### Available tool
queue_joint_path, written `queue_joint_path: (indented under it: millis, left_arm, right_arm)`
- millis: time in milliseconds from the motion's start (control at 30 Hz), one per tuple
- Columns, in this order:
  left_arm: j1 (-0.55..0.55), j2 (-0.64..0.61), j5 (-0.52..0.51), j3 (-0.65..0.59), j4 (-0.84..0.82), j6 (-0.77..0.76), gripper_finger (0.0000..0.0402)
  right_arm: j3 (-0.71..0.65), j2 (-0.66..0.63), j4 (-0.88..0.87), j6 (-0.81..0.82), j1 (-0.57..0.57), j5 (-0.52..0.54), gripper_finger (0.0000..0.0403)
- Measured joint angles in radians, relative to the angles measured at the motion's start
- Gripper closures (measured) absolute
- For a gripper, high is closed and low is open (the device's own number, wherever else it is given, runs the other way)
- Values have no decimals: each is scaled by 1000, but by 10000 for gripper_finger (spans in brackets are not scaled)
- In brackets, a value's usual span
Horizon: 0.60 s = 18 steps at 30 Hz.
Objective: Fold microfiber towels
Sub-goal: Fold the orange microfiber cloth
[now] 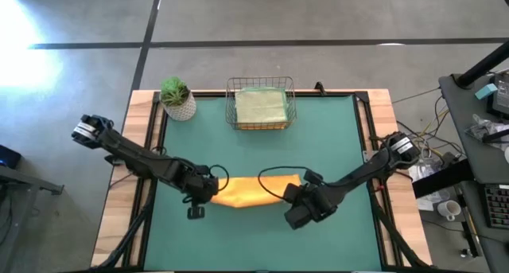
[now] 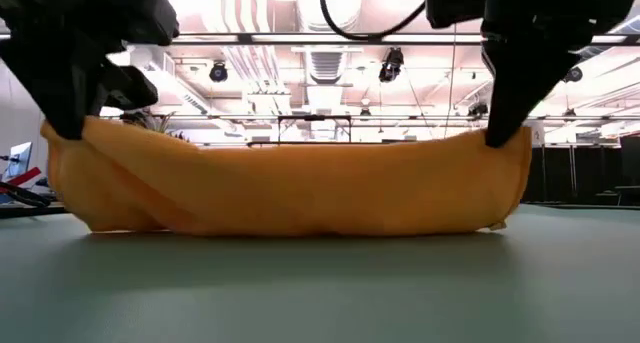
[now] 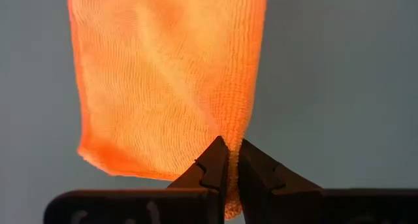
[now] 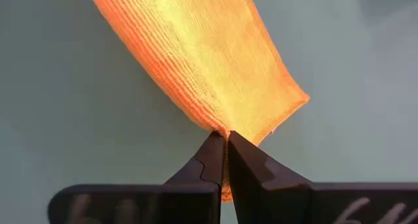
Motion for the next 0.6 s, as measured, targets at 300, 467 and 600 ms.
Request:
queue_joint_path:
  millis: [300, 467, 600]
  left_arm:
    - [0, 106, 70, 2, 12, 7, 369]
    - [0, 126, 101, 11, 11, 0, 317]
    - [1, 116, 137, 13, 9, -1, 271]
  right_arm:
    - [-9, 0, 23, -1, 0, -87, 394]
    - [1, 0, 29, -14, 0, -90, 391]
    - [3, 0, 28, -14, 0, -105, 370]
